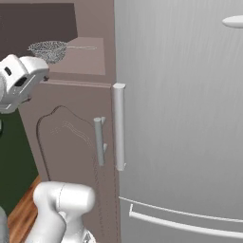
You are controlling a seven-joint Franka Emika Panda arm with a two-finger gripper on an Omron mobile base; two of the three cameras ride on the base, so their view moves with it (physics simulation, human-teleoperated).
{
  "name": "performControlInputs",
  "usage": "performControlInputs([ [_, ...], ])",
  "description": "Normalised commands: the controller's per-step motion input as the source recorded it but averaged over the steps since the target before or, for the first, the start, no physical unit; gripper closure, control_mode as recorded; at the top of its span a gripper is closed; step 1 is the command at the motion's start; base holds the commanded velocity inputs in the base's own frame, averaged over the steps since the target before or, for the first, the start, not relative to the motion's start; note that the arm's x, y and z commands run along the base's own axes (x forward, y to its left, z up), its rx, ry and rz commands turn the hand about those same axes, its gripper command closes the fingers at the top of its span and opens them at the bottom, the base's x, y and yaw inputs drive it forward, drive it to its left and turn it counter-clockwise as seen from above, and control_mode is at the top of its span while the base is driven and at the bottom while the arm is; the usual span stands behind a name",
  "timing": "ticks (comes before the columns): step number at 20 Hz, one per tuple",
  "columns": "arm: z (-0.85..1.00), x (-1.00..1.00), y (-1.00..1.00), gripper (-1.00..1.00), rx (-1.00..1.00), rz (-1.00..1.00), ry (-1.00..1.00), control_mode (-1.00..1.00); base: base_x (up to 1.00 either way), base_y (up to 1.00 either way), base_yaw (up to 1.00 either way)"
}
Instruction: Open the cabinet and setup a tea strainer by placing it in the bowl upright.
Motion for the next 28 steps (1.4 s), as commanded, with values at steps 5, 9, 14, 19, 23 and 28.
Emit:
performControlInputs([
  [5, 0.53, 0.01, 0.0, -1.0, -0.1, 0.16, -0.02, -1.0, 0.0, 0.0, 0.0],
  [9, 0.61, 0.0, 0.0, -1.0, -0.09, 0.1, 0.0, -1.0, 0.0, 0.0, 0.0],
  [14, 0.11, 0.05, 0.0, -1.0, -0.02, 0.03, 0.03, -1.0, 0.0, 0.0, 0.0],
  [19, -0.22, 0.09, 0.0, -1.0, 0.0, 0.0, 0.04, -1.0, 0.0, 0.0, 0.0],
  [23, -0.25, 0.07, 0.0, -1.0, 0.0, 0.0, 0.0, -1.0, 0.0, 0.0, 0.0],
  [28, -0.05, 0.14, 0.0, -1.0, 0.0, 0.0, 0.0, -1.0, 0.0, 0.0, 0.0],
])
